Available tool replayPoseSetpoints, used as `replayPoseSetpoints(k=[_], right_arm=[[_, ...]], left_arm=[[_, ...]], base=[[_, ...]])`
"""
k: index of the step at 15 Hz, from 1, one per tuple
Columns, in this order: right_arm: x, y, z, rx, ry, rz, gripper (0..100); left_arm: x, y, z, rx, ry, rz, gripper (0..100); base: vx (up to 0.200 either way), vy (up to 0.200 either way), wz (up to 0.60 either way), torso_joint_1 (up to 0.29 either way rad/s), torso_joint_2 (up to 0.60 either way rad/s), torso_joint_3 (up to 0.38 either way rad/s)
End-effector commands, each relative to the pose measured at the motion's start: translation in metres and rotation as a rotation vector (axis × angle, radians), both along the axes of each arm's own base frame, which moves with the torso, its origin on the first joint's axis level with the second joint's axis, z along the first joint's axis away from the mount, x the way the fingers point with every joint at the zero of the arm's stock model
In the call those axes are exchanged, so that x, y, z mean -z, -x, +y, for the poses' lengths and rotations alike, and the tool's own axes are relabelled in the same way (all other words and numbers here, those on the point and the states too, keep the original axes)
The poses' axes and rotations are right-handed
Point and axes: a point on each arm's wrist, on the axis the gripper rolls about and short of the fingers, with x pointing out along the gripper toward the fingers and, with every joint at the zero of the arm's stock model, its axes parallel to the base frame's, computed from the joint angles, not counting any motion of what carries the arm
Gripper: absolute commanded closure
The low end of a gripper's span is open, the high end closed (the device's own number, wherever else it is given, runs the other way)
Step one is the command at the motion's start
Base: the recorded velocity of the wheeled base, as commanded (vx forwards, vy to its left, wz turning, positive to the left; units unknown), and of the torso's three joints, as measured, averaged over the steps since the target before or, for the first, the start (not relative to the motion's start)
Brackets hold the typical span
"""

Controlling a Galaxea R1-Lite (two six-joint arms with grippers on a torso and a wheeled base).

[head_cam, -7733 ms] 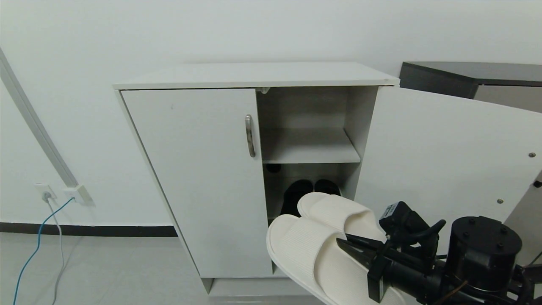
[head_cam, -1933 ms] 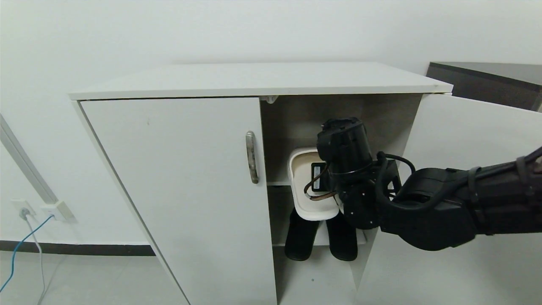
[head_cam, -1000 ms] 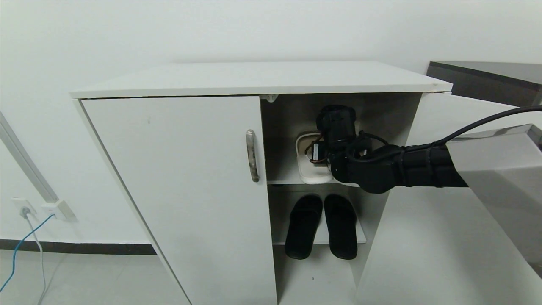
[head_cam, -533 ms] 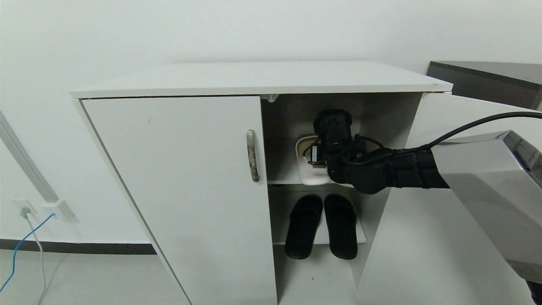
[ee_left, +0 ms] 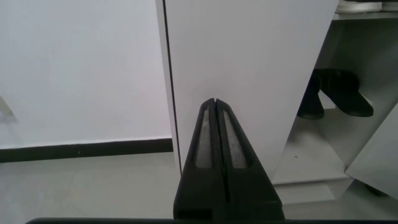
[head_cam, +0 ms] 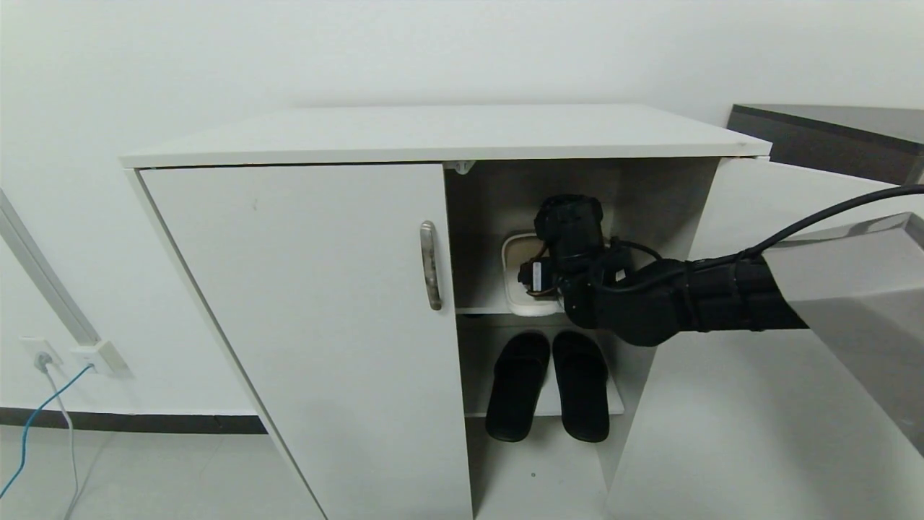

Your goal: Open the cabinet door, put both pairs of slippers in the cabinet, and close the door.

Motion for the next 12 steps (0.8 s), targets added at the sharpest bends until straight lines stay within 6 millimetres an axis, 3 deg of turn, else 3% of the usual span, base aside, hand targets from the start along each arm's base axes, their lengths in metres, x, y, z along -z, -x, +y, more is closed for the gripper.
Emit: replayPoseSetpoints(k=[1,6,12], right_arm=[[-0.018,0.023,-0.004,-0.023,-0.015,-0.014,0],[-0.039,0.087,-0.017,-0.104,-0.025,-0.015,0],[-0.033,0.139,-0.030,-0.242,-0.089,-0.064,0]], left_arm=[[0.000,0.000,0.000,0.000,0.000,0.000,100],[0.000,0.000,0.000,0.000,-0.001,0.000,100],[0.000,0.000,0.000,0.001,-0.004,0.000,100]], base=[[0.000,0.000,0.00,0.000,0.00,0.000],[0.000,0.000,0.00,0.000,0.00,0.000],[0.000,0.000,0.00,0.000,0.00,0.000]])
